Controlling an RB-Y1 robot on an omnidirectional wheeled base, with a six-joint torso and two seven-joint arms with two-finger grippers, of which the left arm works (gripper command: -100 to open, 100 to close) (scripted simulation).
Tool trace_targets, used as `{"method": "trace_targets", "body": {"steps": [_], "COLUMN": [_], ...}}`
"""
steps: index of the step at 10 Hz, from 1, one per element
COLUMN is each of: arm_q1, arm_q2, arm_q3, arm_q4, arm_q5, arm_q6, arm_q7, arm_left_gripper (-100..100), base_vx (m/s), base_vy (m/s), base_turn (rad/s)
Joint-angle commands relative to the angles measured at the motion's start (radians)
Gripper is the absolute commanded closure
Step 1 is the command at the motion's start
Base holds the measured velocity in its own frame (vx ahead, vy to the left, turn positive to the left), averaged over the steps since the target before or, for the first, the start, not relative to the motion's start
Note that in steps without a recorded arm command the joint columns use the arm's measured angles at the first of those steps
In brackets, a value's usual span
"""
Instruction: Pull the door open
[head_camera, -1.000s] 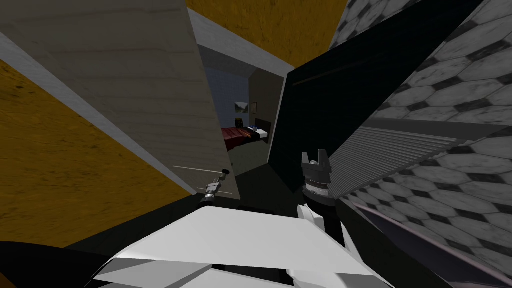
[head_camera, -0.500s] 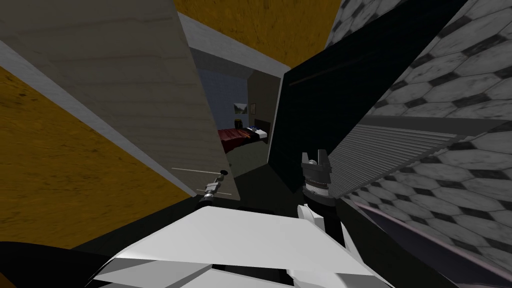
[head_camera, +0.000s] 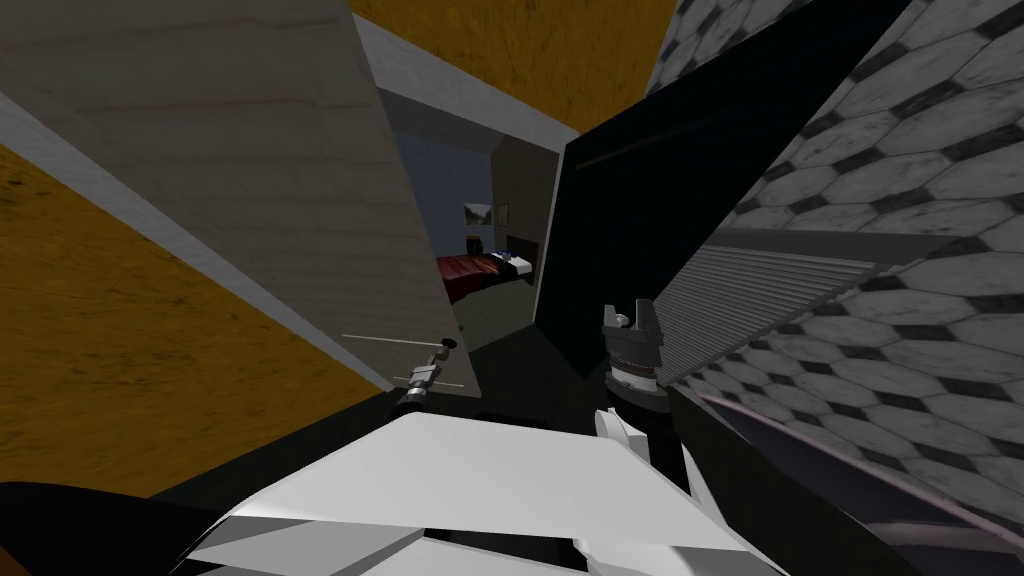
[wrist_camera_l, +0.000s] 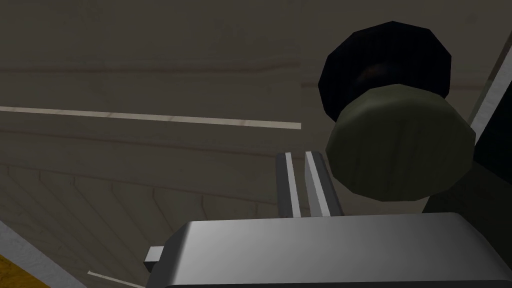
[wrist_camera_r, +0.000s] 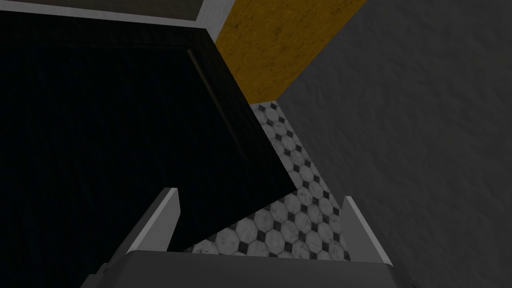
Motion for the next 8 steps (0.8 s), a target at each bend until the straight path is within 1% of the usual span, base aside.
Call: {"method": "trace_targets", "body": {"steps": [1, 2, 4, 5, 7, 8], "arm_q1": [0.000, 0.003, 0.007, 0.007, 0.007, 0.011], "arm_q2": [-0.011, -0.008, -0.005, -0.005, -0.005, -0.002], "arm_q3": [-0.028, -0.045, -0.062, -0.062, -0.062, -0.079], "arm_q4": [0.003, 0.000, -0.003, -0.003, -0.003, -0.006], "arm_q5": [-0.014, -0.024, -0.035, -0.035, -0.035, -0.044], "arm_q6": [-0.018, -0.033, -0.049, -0.049, -0.049, -0.064], "arm_q7": [0.010, 0.019, 0.028, 0.028, 0.028, 0.037], "arm_left_gripper": [-100, -100, -100, -100, -100, -100], "base_vx": [-0.136, -0.154, -0.136, -0.076, -0.010, -0.052], "base_vy": [0.071, 0.085, 0.056, 0.012, -0.007, 0.032], "base_turn": [-0.036, -0.094, -0.074, -0.021, 0.021, -0.055]}}
